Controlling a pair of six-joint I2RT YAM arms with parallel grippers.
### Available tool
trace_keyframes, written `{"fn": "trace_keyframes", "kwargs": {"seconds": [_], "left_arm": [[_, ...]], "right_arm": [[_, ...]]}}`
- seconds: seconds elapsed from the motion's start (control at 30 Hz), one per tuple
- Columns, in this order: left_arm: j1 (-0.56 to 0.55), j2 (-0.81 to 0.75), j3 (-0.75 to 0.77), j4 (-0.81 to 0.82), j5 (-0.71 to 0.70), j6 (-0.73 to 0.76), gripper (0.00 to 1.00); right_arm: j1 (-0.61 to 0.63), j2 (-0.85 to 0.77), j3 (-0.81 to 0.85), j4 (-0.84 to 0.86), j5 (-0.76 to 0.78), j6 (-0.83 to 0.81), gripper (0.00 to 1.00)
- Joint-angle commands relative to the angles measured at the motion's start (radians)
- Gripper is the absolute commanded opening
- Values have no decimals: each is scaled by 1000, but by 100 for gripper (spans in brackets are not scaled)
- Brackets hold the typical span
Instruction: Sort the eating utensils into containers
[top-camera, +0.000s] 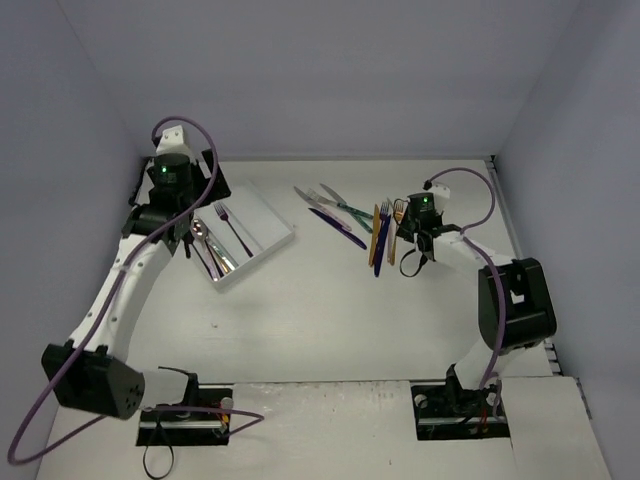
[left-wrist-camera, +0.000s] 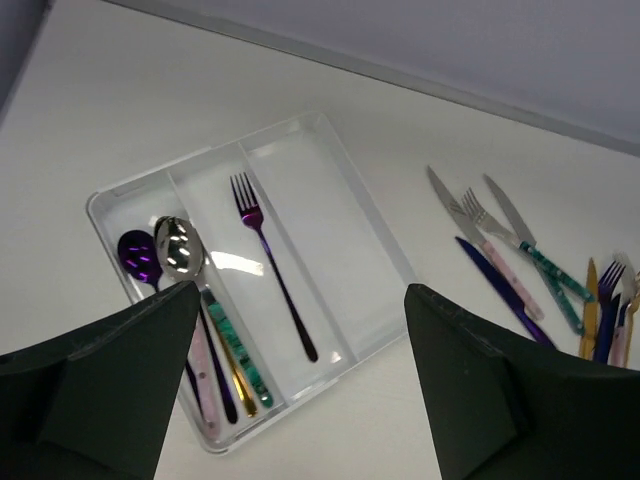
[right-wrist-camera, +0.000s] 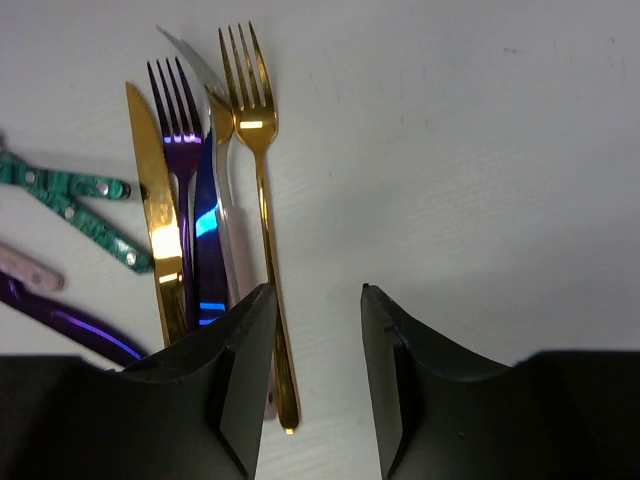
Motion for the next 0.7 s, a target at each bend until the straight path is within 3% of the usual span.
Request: {"fn": "trace_keyframes", "kwargs": {"seconds": [0.0,0.2,0.5,0.67], "left_arm": [[0,-128,-159,1,25,153,84],[0,-248,-330,14,-5,202,89],[-1,-268,-333,8,-25,221,91],[-1,-275,-339,8,-36,221,91]], "right_arm": [[-14,116,142,44,21,-36,36],[-14,228,235,45,2,-46,36],[-11,347,276,46,-18,-36,35],[-12,371,264,41,19,-48,28]]}}
